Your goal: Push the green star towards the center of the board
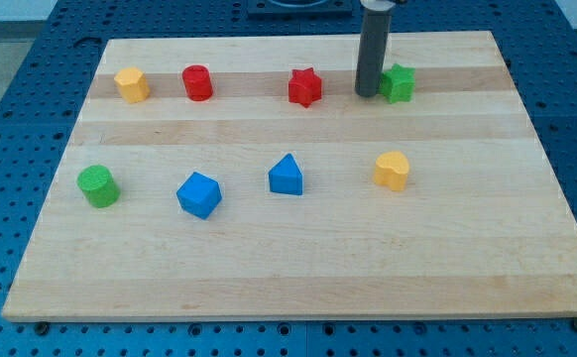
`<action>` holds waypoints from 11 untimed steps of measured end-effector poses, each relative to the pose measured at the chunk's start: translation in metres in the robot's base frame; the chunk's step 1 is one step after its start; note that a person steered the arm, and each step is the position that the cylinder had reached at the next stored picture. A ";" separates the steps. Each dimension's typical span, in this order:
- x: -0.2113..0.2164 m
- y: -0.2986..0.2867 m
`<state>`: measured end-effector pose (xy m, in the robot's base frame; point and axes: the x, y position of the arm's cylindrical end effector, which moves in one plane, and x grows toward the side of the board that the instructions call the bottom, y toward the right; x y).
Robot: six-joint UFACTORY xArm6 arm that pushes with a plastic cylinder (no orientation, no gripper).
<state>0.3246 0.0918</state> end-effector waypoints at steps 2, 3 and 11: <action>-0.032 -0.001; -0.060 0.003; 0.059 -0.016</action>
